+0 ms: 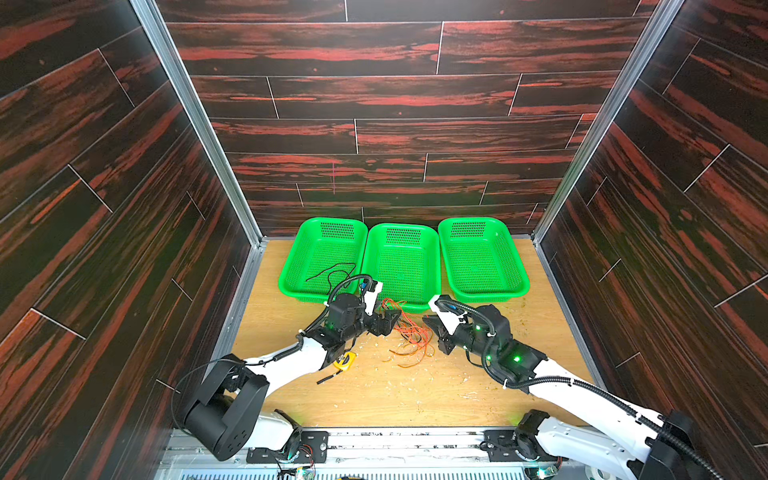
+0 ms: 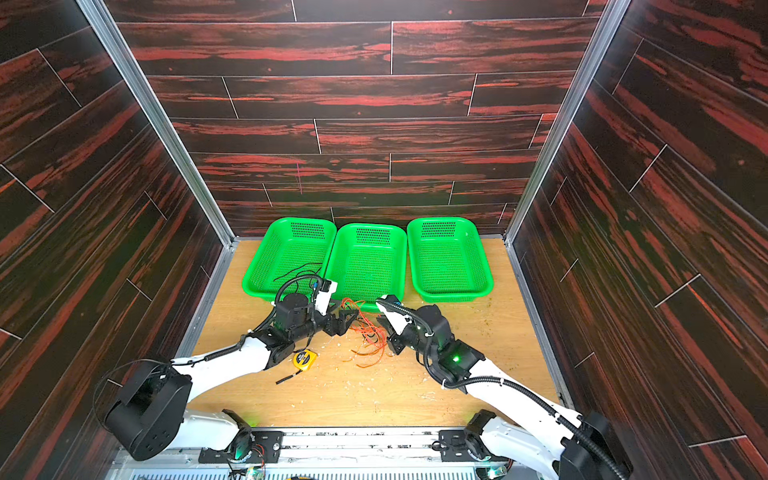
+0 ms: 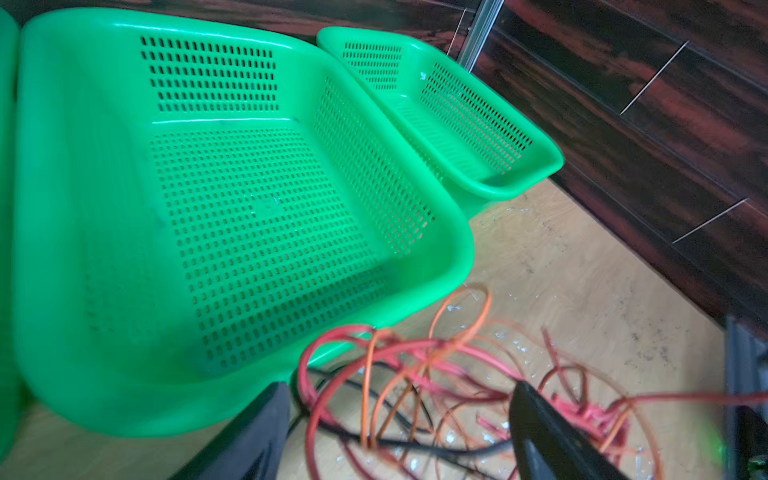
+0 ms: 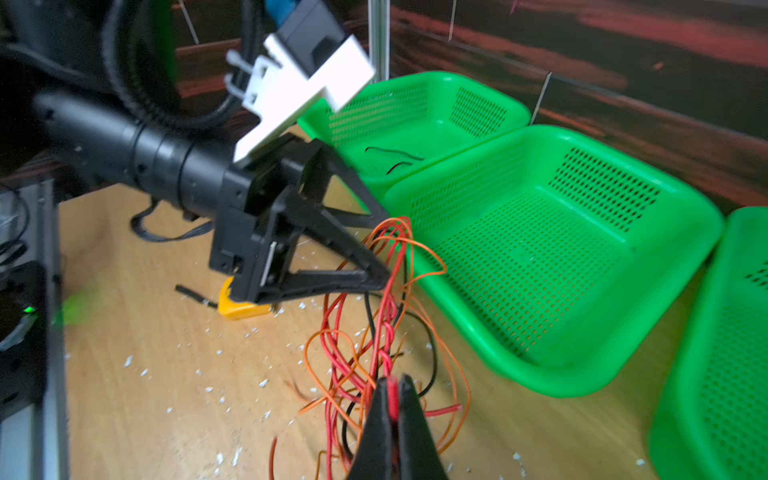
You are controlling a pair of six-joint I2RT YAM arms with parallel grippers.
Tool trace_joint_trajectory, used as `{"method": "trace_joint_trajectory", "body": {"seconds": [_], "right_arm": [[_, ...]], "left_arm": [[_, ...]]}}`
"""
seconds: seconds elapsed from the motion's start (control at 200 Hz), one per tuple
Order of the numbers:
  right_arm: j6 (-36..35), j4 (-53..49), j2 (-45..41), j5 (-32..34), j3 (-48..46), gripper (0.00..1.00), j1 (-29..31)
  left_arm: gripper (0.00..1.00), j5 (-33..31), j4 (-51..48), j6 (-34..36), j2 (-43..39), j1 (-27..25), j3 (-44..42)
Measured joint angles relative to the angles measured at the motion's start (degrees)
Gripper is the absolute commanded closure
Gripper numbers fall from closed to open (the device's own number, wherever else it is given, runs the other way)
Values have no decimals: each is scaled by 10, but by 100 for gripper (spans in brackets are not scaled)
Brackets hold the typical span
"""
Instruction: Untangle the cables
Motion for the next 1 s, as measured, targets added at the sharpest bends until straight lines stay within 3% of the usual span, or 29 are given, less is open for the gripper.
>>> {"method": "trace_joint_trajectory", "body": {"seconds": [0.296, 0.496, 0.691, 0.761, 1.002], "right_arm": [[-3, -13, 10, 11, 8, 100, -7], [3, -12, 16, -20, 18, 100, -20], [5, -21, 15, -67, 50, 100, -23], [5, -22, 15, -84, 65, 100, -23], [12, -31, 14, -128, 87, 100, -23]], "left_arm": [[10, -103, -106, 87, -159, 22, -7], [13, -183, -96, 79, -237, 37, -95], [7, -193, -41, 18, -219, 38, -166], [1, -178, -2, 0, -196, 38, -179], [1, -98, 171, -31, -107, 38, -208]]}}
